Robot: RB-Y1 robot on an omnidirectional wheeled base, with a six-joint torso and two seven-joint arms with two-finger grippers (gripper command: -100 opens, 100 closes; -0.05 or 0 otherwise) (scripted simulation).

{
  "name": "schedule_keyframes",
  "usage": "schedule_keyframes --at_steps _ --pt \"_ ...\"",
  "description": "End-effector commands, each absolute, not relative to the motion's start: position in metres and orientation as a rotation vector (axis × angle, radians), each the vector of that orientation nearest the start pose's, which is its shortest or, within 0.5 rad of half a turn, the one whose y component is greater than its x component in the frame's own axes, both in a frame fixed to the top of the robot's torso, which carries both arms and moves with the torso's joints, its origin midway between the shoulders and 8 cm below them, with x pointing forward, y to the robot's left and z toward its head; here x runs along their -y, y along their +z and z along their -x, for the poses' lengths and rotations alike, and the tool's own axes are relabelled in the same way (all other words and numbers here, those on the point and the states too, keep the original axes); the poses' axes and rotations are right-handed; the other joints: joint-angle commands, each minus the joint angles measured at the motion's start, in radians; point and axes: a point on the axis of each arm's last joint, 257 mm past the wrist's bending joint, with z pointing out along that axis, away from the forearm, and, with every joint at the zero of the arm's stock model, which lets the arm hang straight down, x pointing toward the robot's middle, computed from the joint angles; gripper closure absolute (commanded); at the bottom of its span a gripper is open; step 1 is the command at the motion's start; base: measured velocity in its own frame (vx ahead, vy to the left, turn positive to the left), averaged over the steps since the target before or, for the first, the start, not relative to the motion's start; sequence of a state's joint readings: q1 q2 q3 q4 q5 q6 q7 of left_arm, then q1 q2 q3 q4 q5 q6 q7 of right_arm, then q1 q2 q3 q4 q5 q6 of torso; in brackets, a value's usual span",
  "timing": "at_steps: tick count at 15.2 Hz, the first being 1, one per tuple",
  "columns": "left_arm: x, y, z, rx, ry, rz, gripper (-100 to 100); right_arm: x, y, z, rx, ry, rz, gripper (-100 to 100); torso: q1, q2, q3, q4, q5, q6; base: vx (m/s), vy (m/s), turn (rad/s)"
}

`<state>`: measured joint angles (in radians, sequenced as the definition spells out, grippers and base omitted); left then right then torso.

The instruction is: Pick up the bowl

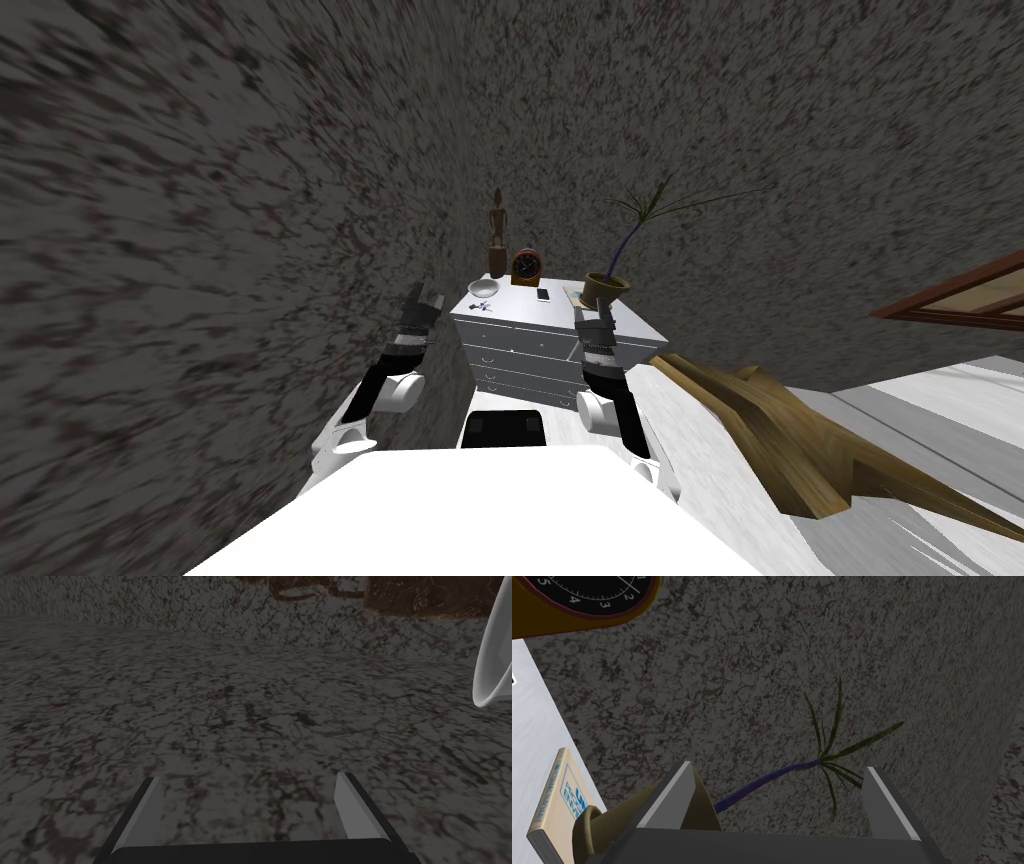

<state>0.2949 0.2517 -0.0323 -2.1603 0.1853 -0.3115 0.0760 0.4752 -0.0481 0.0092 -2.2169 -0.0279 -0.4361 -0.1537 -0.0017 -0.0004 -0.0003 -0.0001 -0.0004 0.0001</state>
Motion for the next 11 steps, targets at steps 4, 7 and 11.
schedule_keyframes --at_steps 4,7,11 --pt "-0.247 -0.011 -0.447 -0.925 -1.498 0.745 -100 0.277 -0.009 -0.368 -0.662 1.451 -0.794 0 0.000 0.000 0.000 0.000 0.000 0.000 -0.002 -0.026 0.002" --pt "-0.245 -0.019 -0.462 -0.982 -1.481 0.758 -100 0.277 -0.009 -0.369 -0.662 1.451 -0.794 0 0.000 0.000 0.000 0.000 0.000 0.000 -0.005 -0.022 0.002" --pt "-0.242 -0.030 -0.478 -1.052 -1.456 0.780 -100 0.277 -0.009 -0.369 -0.662 1.451 -0.794 0 0.000 0.000 0.000 0.000 0.000 0.000 -0.001 -0.025 0.002"
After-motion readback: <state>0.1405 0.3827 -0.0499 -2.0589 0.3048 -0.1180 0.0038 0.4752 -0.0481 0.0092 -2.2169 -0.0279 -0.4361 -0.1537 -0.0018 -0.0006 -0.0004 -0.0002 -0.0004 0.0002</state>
